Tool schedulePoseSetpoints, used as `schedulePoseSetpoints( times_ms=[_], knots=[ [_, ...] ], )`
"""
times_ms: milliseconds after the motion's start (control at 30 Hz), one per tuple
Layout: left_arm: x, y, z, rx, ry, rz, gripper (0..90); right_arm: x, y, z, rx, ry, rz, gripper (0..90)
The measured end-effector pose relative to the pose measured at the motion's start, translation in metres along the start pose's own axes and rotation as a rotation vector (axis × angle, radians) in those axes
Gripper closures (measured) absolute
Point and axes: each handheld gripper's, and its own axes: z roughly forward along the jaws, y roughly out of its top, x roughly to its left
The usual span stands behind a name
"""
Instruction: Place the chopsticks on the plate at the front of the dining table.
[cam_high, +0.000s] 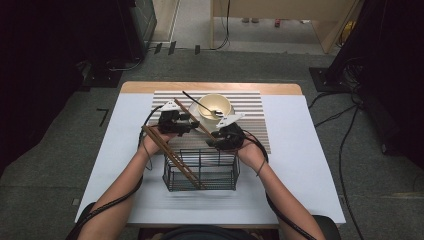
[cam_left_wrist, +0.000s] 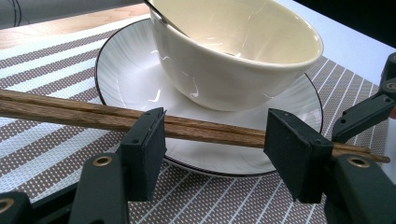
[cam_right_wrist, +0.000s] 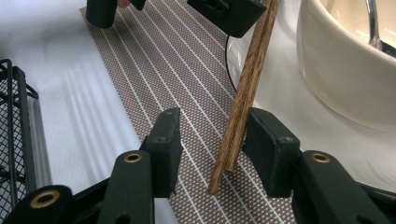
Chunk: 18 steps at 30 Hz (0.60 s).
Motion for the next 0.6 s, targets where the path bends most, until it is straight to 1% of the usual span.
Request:
schedulePoseSetpoints(
  times_ms=[233,600],
  knots=[
    [0.0,0.0004,0.0025,-0.002,0.003,0.003,38.9,0.0009,0.0007,0.001,-0.002,0.003,0.001,54.8],
    [0.0006,0.0007,0.0035,-0.006,0.008,0.004,38.8,0.0046,0.0032,0.0038,-0.009,0.015,-0.014,54.0]
  ],
)
